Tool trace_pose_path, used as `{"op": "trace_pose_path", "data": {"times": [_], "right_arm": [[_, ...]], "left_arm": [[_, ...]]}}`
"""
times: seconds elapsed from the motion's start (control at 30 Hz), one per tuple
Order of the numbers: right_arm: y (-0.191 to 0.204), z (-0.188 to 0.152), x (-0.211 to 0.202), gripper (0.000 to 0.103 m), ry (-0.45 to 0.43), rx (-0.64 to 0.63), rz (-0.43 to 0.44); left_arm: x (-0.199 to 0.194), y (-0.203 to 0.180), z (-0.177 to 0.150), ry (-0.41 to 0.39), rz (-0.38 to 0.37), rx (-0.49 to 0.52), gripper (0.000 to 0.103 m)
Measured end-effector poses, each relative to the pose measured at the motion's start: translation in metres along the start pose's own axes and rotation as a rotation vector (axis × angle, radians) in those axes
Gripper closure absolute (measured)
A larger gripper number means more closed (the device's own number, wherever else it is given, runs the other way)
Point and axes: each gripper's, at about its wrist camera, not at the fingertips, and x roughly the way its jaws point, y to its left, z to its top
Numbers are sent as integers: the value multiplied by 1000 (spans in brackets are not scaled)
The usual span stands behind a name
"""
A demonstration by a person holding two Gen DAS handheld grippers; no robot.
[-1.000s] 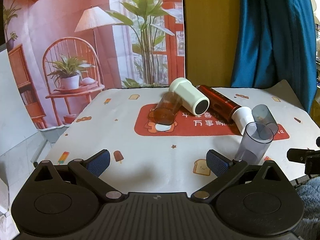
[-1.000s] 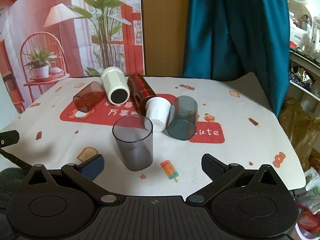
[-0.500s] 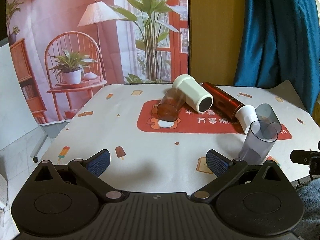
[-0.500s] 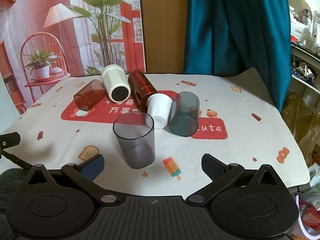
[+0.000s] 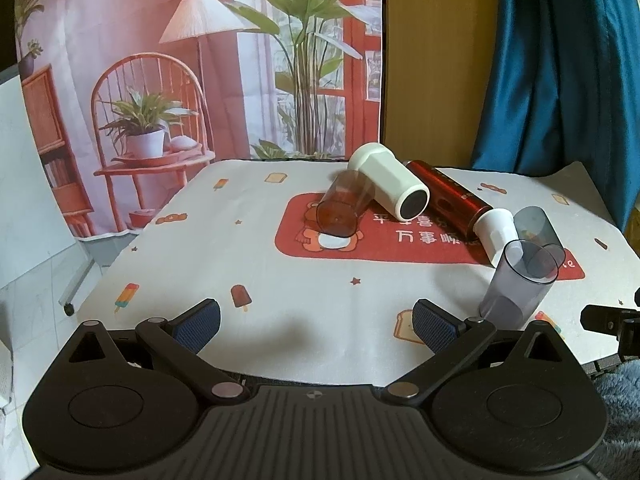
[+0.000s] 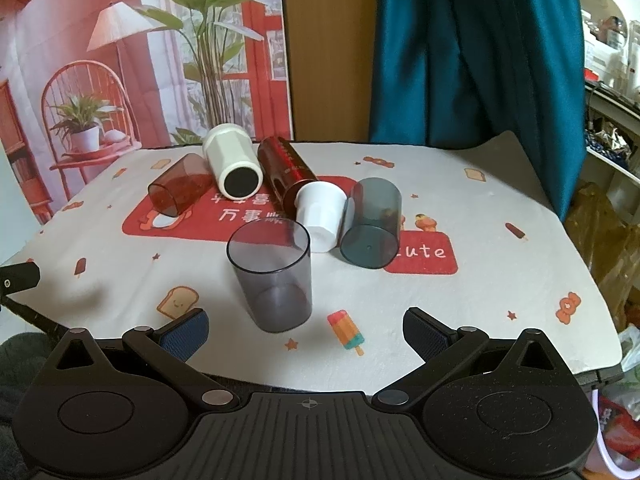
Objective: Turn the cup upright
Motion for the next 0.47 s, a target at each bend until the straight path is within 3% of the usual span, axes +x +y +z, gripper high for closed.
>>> {"op": "trace_pose_path", "data": {"times": [0.47], "right_arm": [[-2,0,2,0,10,1,4]], "left_arm": [[-1,-1,-1,-17,-12,-9,0]]}}
